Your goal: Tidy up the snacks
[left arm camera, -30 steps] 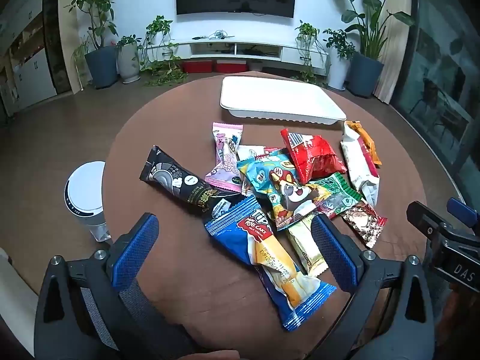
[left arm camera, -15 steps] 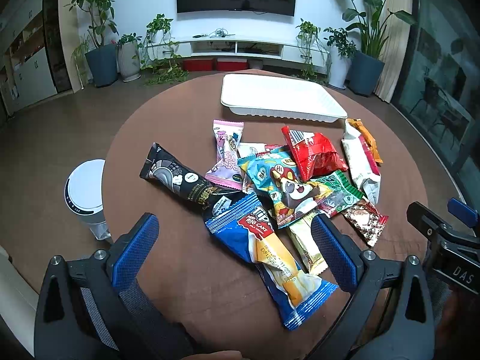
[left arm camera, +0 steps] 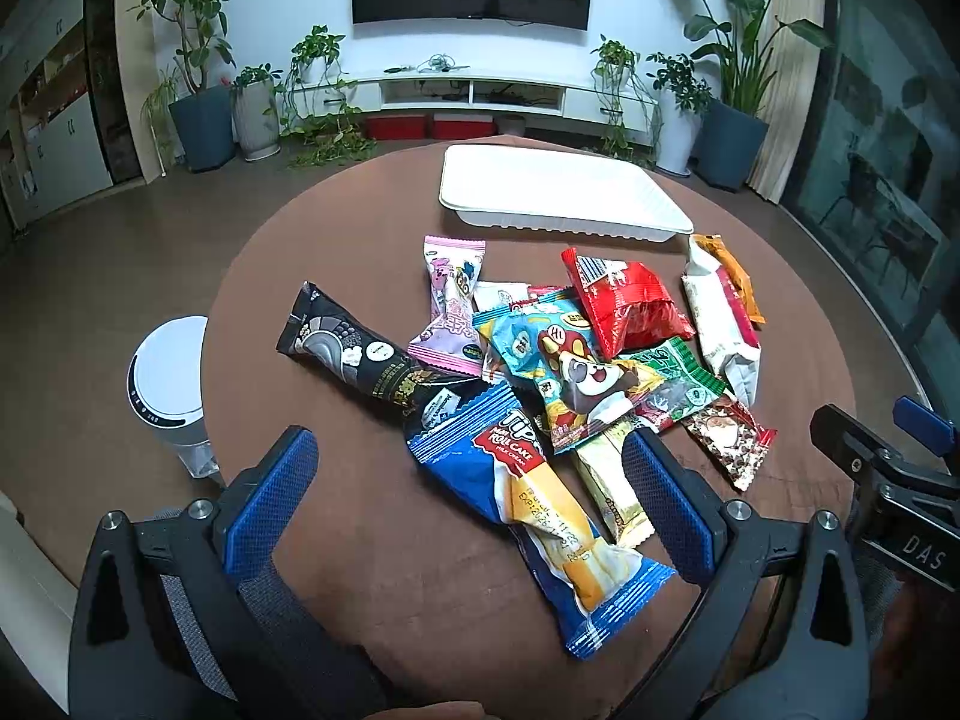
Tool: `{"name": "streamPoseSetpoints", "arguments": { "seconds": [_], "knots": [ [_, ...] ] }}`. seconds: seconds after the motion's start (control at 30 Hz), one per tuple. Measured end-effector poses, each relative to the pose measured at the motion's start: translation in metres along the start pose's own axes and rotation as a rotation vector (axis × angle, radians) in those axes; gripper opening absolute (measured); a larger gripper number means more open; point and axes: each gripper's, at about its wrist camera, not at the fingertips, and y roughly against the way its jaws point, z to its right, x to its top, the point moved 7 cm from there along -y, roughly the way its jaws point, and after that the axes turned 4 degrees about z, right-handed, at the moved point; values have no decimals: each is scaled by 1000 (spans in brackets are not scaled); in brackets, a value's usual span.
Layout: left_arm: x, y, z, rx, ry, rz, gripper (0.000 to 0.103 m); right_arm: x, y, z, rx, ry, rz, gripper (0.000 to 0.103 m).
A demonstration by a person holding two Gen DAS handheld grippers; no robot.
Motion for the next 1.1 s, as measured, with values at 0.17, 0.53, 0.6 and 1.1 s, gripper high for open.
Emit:
{"name": "streamPoseSetpoints", "arguments": {
  "seconds": [0.17,0.53,0.6,1.1],
  "knots": [
    [-1,0,1,0,0,-1,103,0,0,0,0,1,0,103],
    [-1,-1,0,0,1,-3,103,0,-1,0,-1,2,-2,103],
    [-2,-1,0,-1,2,-4,103,0,-1,0,-1,2,-3,103],
    [-4,-1,2,-1,2,-6,103,-3,-3,-2,-2,4,-6,103]
  ]
}}
